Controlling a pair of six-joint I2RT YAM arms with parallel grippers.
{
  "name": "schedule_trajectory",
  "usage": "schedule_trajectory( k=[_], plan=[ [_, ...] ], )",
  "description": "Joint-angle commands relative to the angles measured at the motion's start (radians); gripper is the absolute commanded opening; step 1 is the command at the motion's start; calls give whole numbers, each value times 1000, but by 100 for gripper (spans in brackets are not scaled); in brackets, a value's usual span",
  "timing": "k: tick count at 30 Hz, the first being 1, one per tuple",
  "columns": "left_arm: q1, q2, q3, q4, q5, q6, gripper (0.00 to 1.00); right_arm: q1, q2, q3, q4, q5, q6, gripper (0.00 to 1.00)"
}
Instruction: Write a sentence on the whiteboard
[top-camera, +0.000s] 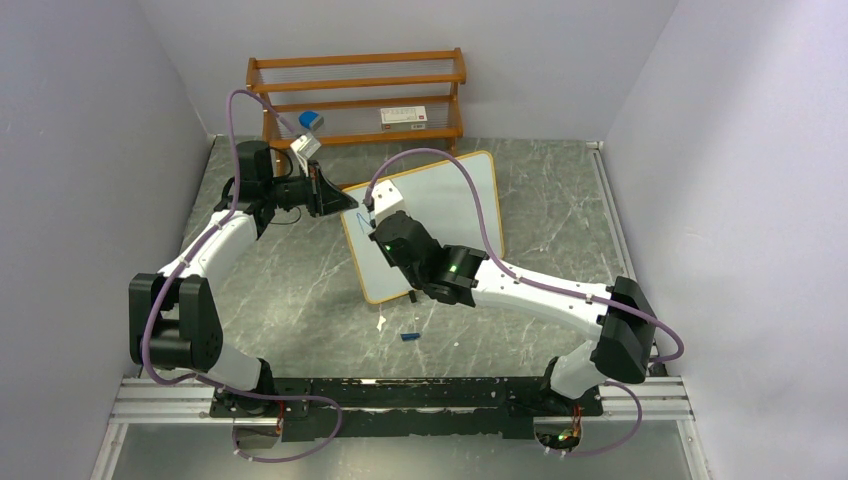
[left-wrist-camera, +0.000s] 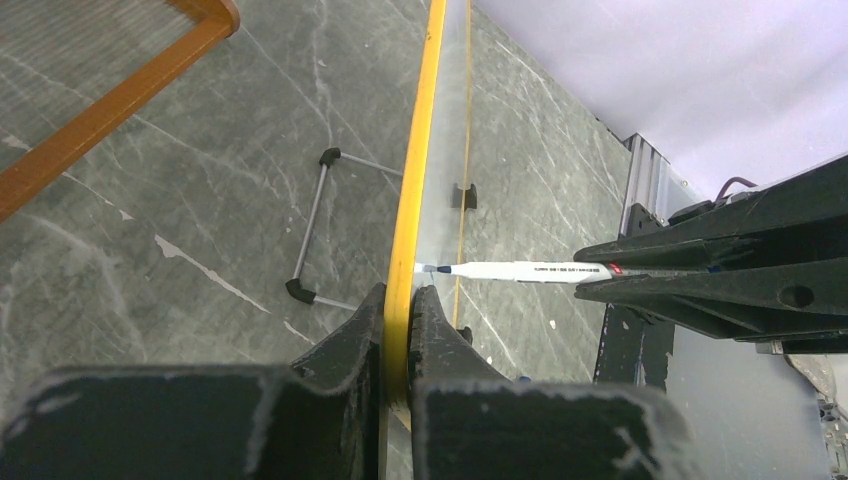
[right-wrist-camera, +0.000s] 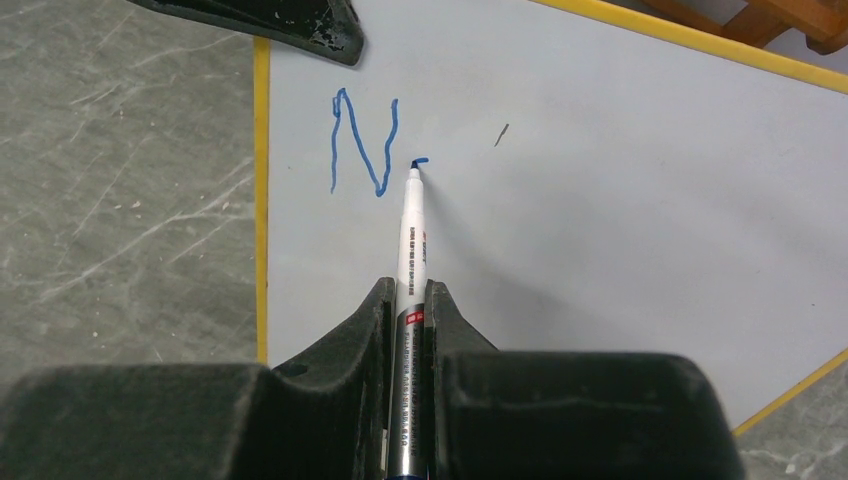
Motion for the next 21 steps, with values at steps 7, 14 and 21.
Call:
schedule_trajectory(
  k=[7, 14, 21],
  plan=[
    [-32, 47, -29, -97, -118, 143, 5, -8, 12, 14, -48, -22, 26, 0],
    [-32, 49, -27, -100, -117, 145, 5, -8, 6, 3, -69, -17, 37, 0],
    [-32, 50, -27, -101, -118, 145, 5, -8, -1, -7, -81, 7, 40, 0]
  ],
)
